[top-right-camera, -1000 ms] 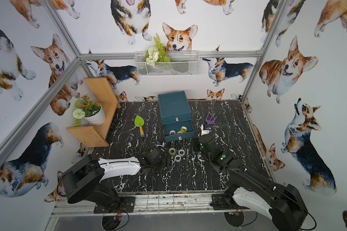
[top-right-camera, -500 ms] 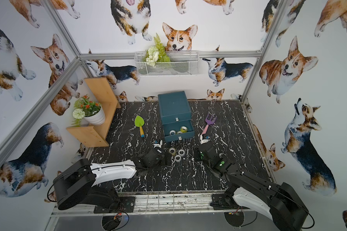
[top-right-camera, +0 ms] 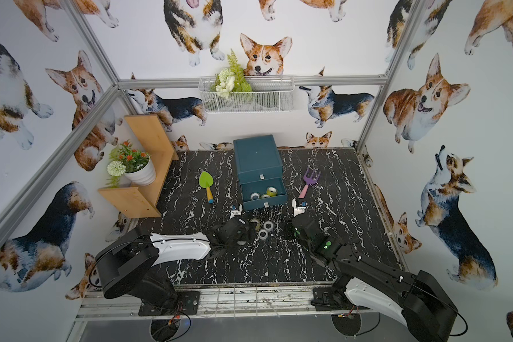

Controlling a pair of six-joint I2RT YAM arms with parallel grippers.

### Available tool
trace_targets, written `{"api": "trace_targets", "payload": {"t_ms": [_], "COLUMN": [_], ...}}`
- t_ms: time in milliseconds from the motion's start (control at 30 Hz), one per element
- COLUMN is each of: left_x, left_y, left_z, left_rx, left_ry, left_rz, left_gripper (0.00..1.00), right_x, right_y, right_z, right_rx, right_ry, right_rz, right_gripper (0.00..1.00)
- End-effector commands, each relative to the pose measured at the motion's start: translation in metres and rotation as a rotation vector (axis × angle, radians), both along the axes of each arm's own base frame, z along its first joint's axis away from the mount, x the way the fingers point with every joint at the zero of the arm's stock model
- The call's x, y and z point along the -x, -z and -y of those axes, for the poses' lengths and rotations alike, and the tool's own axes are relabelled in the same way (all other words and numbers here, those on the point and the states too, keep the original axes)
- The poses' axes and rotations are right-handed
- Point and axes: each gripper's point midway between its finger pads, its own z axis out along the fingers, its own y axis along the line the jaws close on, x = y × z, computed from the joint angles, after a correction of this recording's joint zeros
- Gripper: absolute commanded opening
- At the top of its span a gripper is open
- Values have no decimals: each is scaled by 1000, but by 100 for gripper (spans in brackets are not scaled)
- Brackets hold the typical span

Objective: Place the transparent tape into the drawer according to color
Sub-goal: Pick up the tape from the center of the board.

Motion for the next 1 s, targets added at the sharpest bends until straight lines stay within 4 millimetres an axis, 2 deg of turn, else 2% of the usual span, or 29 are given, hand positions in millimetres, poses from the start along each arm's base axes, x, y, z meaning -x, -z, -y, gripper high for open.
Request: {"api": "trace_targets", "payload": {"t_ms": [0,167,200,400,433,567,733,867,967], "left_x": [-4,-4,-2,7,7,13,16,12,12], "left_y": [5,17,26,40,33,33,24,20,24], "left_z": [-4,-10,-15,-41,-42,-55,-55,-54,-52], "left_rx": [-34,-86,-114,-171,-154,-162,-144,-172,-162], "left_ry": [-35,-56,-64,-108,-112,-127,-91,-78,-67], "left_rz": [0,-36,-57,-106,-95,-115,-128,-146,-170], "left_gripper": [91,83,79,68,66,57,62,56,58], "right_x": [-1,-1,-1,-1,-1,-2,-2,-2,-1], "right_y": [-2,-8,-9,-20,-21,-24,-30,-30,-30], "right_z": [4,6,7,7,7,7,6,6,7], "right_rx": [-1,-1,-2,-17,-19,-24,-31,-35,-34], "right_ry": [24,28,30,33,33,36,33,35,35], "right_rz": [9,23,26,47,49,54,65,65,65], "right_gripper": [41,41,41,41,41,41,41,42,41]}}
